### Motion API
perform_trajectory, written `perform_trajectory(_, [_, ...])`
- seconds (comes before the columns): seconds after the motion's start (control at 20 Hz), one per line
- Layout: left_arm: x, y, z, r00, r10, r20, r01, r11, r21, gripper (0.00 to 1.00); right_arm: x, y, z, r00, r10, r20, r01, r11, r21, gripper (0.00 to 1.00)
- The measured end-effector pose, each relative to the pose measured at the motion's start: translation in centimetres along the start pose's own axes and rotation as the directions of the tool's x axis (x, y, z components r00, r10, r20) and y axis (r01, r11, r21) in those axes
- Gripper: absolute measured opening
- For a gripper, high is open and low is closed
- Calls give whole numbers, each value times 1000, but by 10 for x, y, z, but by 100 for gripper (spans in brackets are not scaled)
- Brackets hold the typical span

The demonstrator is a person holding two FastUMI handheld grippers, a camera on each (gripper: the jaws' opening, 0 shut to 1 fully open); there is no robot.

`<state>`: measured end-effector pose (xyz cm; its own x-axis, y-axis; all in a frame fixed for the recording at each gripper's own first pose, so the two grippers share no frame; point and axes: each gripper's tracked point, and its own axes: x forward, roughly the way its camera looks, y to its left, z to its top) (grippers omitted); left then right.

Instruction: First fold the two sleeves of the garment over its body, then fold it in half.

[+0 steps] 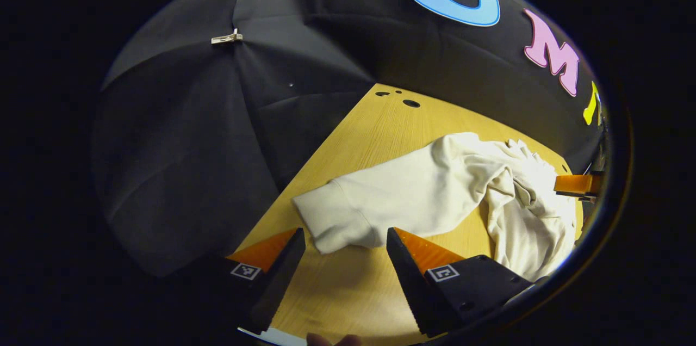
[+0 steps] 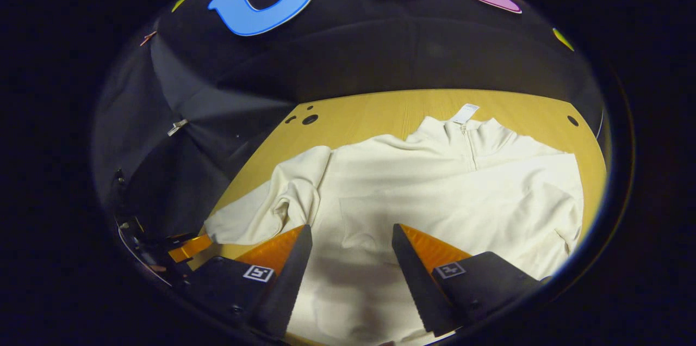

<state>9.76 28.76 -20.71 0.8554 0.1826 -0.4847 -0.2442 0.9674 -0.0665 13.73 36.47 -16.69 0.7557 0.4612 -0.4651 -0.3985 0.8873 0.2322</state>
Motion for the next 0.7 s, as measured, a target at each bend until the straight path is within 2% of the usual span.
perform_trajectory(0.15, [18,0,-4,998,35,-45,-35,999,19,95,-23,-18,-2,999,-39,15,38,998,43,93])
perform_trajectory(0.4, [38,-4,-3,995,37,-87,-32,998,60,98,-67,-73,7,983,-161,84,151,982,113,93])
perform_trajectory(0.55, [41,-8,-4,994,10,-108,2,995,102,98,-101,-104,10,968,-222,120,201,966,161,94])
perform_trajectory(0.6, [43,-9,-2,994,-6,-113,19,993,117,91,-112,-113,10,962,-240,130,216,961,174,93])
perform_trajectory(0.65, [45,-14,-2,992,-28,-125,45,989,138,89,-121,-121,9,957,-256,137,229,956,185,93])
perform_trajectory(0.7, [45,-19,-2,989,-51,-136,73,984,163,70,-129,-128,5,952,-271,142,242,951,195,93])
